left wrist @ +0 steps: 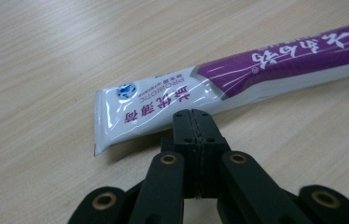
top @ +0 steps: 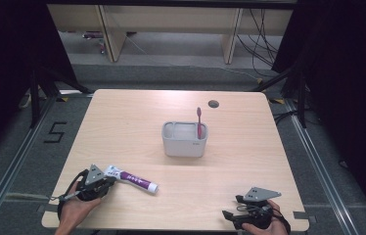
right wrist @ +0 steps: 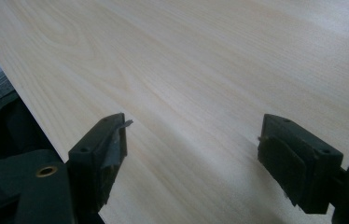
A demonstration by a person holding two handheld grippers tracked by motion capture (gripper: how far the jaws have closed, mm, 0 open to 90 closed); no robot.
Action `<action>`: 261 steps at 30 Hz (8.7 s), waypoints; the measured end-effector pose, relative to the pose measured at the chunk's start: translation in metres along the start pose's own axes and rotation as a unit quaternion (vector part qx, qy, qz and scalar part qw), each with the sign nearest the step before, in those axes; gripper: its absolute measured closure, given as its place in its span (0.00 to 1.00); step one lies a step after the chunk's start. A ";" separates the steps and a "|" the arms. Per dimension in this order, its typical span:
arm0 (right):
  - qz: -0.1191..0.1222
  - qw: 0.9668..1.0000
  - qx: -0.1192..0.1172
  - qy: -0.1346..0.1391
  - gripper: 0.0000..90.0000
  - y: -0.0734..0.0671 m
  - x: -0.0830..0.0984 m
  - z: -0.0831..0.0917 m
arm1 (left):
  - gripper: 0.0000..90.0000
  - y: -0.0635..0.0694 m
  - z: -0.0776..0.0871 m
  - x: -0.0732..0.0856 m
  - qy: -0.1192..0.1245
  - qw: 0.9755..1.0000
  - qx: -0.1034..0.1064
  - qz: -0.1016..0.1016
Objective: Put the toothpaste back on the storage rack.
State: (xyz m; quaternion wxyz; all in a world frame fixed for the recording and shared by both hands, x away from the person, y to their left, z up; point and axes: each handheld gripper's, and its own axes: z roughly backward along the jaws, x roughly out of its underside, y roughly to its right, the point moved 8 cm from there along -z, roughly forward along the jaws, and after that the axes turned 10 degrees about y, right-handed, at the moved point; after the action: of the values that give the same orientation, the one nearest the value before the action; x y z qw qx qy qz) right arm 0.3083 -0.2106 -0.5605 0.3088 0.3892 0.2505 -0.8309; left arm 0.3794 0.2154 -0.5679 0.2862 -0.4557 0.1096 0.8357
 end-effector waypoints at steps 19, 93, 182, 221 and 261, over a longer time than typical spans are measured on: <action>0.001 1.000 0.007 -0.006 0.27 0.001 0.001 0.000 | 0.97 0.000 -0.030 -0.021 -0.007 1.000 0.006 -0.009; 0.001 1.000 0.015 -0.005 0.27 0.002 0.001 0.000 | 0.46 0.043 -0.039 -0.054 -0.139 0.987 0.068 0.051; -0.017 1.000 0.011 -0.007 0.28 0.000 0.002 -0.001 | 0.80 0.034 -0.035 -0.089 -0.173 0.975 0.114 -0.077; -0.007 1.000 0.012 -0.003 0.28 0.002 0.001 -0.001 | 0.80 -0.016 -0.034 -0.170 0.082 0.994 0.007 0.066; -0.016 1.000 0.010 -0.004 0.27 0.002 0.001 -0.001 | 0.80 0.054 -0.060 -0.268 0.240 0.966 0.042 0.084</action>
State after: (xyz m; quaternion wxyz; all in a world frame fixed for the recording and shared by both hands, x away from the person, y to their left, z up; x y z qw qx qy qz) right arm 0.3099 -0.2117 -0.5625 0.2923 0.3849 0.2476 -0.8397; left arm 0.5033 0.0435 -0.3846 0.1996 -0.6197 0.2482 0.7174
